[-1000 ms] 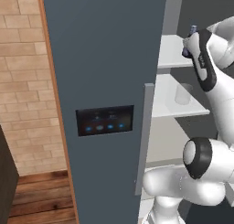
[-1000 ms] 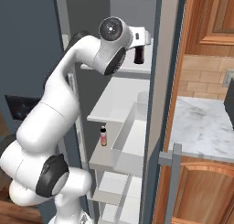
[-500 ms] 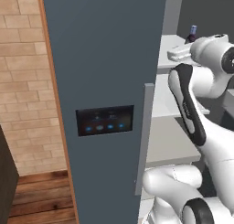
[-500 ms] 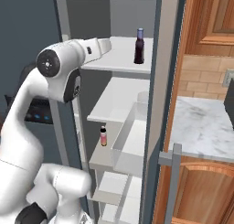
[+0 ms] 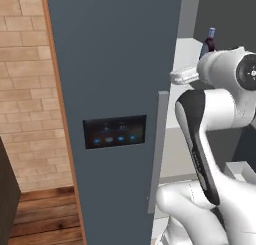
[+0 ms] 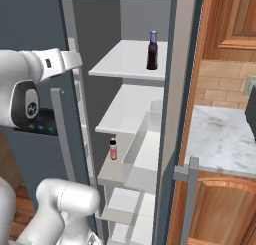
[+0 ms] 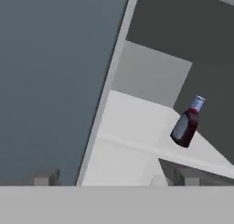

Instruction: Place the condiment bottle and mustard from the counter to the top shelf of the fridge. If the existing items in the fridge are on the top shelf, move them to other shelves.

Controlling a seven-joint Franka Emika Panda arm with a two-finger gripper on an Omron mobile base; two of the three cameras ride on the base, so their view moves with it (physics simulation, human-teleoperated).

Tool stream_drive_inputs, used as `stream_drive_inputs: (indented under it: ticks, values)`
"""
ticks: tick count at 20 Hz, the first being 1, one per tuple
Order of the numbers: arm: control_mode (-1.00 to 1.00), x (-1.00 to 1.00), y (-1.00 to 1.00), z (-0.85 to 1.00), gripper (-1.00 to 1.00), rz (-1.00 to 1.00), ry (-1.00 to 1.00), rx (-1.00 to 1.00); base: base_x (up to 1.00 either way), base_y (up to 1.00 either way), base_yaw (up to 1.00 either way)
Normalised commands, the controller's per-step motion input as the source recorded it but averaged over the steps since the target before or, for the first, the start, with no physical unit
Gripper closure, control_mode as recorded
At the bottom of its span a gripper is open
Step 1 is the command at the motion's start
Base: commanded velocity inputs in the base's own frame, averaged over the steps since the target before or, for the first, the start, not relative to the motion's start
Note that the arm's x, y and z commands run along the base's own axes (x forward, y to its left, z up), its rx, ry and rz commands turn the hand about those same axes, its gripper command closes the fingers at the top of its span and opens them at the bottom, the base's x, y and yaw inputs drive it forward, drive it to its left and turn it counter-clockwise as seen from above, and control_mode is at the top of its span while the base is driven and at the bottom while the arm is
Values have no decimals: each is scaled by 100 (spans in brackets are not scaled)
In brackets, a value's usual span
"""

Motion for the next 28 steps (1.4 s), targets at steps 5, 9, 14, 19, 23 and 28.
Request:
stream_drive_inputs:
  ticks: [5, 9, 14, 19, 23, 28]
  values:
    - [-100, -100, 57, -80, -100, 1, 65, 6, 0, 0, 0]
    - [-100, -100, 17, -100, -100, 1, 33, 30, 0, 0, 0]
    - [-100, -57, 0, -78, -100, 0, -12, 13, 0, 0, 0]
    - [-100, -1, 0, -2, -100, 0, -1, 0, 0, 0, 0]
    - [100, -16, 0, 0, -100, 0, 0, 0, -74, 3, 1]
    - [100, 0, 0, 0, -100, 0, 0, 0, -100, 5, 2]
